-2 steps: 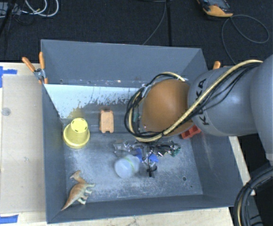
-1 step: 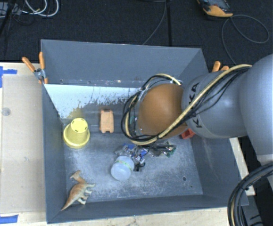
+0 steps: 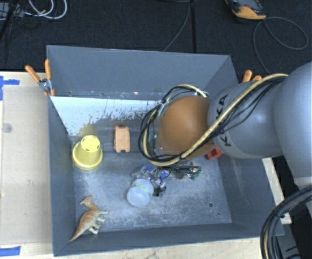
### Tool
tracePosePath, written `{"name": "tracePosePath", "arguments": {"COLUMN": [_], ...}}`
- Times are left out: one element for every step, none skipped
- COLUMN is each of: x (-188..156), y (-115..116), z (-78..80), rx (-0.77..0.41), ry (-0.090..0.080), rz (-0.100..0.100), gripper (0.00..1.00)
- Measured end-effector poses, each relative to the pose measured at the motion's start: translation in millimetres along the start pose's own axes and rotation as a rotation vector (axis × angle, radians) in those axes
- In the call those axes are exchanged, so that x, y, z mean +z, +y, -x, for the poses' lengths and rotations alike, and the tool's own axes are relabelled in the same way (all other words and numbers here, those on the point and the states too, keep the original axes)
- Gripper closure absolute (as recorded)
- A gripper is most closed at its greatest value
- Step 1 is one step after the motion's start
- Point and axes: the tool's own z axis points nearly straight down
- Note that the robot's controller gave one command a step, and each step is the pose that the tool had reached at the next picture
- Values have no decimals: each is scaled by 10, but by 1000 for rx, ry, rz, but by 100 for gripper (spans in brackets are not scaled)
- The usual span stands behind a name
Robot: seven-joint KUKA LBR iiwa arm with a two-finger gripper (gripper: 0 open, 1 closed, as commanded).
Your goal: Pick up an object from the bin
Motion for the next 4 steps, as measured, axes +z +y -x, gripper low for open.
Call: {"name": "tracePosePath", "arguments": {"x": [-60, -257, -493, -694], "y": [14, 32, 27, 22], "z": [-16, -36, -27, -17], "rx": [-1, 0, 0, 1], "ry": [6, 13, 12, 9], "rz": [4, 10, 9, 6], "gripper": [100, 100, 100, 100]}}
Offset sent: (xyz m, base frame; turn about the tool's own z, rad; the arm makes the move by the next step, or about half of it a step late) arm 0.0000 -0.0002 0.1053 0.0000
